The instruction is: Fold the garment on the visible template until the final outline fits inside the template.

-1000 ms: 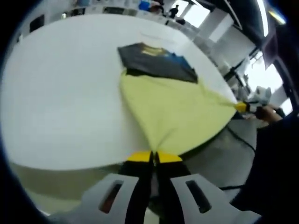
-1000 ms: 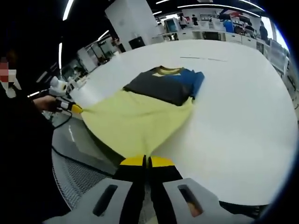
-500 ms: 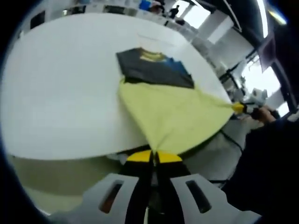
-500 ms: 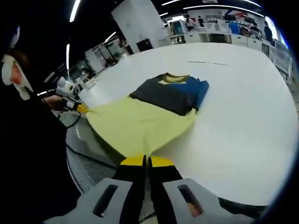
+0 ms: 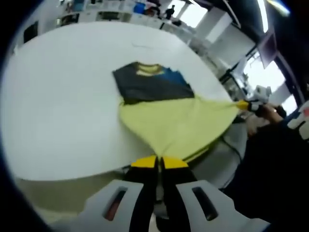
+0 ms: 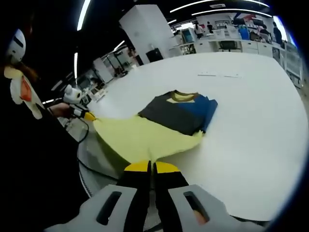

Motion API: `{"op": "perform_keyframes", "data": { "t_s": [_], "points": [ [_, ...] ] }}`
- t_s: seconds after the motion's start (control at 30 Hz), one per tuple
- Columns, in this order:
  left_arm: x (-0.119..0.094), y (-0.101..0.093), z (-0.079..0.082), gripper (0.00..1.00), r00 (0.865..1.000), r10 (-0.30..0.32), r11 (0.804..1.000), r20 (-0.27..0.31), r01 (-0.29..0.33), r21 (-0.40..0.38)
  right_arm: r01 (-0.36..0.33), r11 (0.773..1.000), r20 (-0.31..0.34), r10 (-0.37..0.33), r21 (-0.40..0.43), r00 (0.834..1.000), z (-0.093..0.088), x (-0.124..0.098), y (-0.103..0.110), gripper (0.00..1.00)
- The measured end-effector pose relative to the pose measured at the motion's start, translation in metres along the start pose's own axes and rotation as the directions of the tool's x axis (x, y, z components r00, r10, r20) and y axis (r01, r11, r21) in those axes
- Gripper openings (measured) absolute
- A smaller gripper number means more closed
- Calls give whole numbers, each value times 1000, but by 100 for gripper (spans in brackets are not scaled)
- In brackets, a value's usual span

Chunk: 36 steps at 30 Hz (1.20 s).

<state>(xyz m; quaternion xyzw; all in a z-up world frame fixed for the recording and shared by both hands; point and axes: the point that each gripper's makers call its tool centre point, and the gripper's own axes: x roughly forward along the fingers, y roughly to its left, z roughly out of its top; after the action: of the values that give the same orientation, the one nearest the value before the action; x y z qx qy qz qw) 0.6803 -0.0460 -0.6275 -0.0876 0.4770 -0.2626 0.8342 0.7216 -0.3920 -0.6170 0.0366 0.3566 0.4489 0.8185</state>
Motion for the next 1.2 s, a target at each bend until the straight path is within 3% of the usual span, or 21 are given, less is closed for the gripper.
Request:
{"op": "perform_keyframes", "data": {
  "t_s": [0.17,0.33,0.73,1.0,1.2],
  "points": [
    [3,11,44,0,998,7,998,57,-11,61,17,999,16,-16,-44,1000,20,5,-13,3],
    [10,23,73,0,996,13,995,83,-20,93,35,997,40,-32,-75,999,38,10,-28,3],
    [32,46,119,0,992,25,994,122,-38,107,92,988,73,-83,-124,994,78,30,-63,3],
    [62,74,149,0,991,49,994,126,-60,88,122,983,69,-113,-138,991,100,53,-97,3],
    [80,90,164,0,991,52,997,122,-58,52,151,983,76,-143,-107,987,112,70,-123,3]
  ]
}}
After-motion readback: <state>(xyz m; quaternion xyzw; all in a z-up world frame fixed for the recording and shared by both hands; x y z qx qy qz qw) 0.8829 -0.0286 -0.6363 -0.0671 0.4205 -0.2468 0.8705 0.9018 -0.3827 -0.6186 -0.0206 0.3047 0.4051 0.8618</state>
